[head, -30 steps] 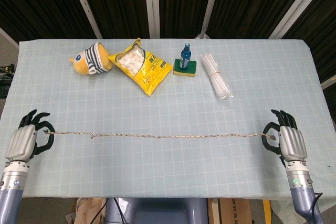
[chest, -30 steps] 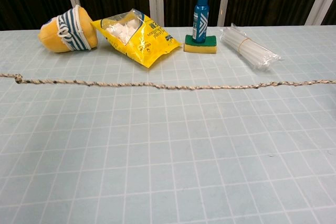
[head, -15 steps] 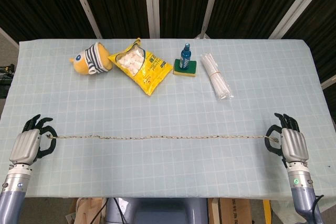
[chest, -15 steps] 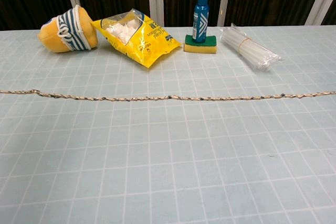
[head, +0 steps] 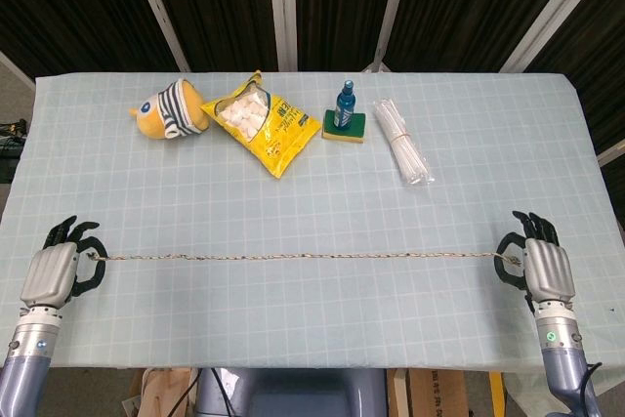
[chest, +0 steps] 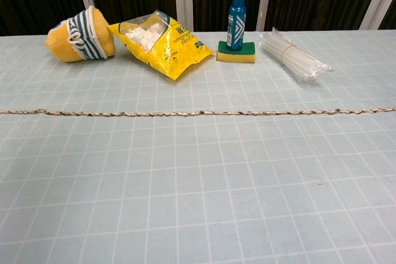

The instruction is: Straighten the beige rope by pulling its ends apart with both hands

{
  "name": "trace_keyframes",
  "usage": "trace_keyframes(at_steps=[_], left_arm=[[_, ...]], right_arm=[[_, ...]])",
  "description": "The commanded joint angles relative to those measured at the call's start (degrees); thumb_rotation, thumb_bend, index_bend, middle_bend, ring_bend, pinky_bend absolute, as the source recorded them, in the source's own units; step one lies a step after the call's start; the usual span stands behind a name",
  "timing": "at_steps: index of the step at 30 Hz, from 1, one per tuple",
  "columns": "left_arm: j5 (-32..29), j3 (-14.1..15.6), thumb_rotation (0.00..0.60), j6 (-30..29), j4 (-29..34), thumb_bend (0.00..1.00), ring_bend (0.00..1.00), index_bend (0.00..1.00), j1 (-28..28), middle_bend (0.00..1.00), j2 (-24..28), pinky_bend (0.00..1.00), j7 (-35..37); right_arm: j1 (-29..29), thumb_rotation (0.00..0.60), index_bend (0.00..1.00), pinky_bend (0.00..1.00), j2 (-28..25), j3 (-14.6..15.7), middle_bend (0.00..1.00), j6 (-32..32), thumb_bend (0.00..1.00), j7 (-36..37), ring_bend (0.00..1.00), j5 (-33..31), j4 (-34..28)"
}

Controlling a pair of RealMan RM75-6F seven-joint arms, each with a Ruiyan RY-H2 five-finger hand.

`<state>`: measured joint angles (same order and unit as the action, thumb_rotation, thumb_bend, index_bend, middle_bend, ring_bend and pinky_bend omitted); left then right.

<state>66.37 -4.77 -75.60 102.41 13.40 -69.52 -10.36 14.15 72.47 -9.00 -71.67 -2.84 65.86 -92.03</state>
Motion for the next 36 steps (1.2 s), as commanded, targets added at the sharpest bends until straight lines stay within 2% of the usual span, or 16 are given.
trace_keyframes(at_steps=[1,20,36], left_arm=[[0.04,-0.03,0.600,-0.06,-0.21,0.63,0.00,0.59,-0.08,0.18,-0.02,0.00,-0.08],[-0.20,0.50,0.600,1.15,-2.62,0.63,0.00,0.59,0.08,0.18,-2.01,0.00,-2.91],[-0.23,1.06,0.600,1.40,-6.20,0.61,0.00,0.58,0.53,0.18,-4.23,0.00,-7.40]], right_arm=[[-0.06,0.600,0.64,0.00,0.05,-0.15,0.15,0.07,0.45,-0.02,0.00,-0.30,0.19],[-0.05,0.600,0.64,0.00,0.20,-0.36,0.15,1.93,0.45,-1.62,0.00,-2.61,0.71],[0.68,0.600,0.62,0.00,0.72,0.85,0.15,4.37,0.45,-4.64,0.00,-3.38,1.44]])
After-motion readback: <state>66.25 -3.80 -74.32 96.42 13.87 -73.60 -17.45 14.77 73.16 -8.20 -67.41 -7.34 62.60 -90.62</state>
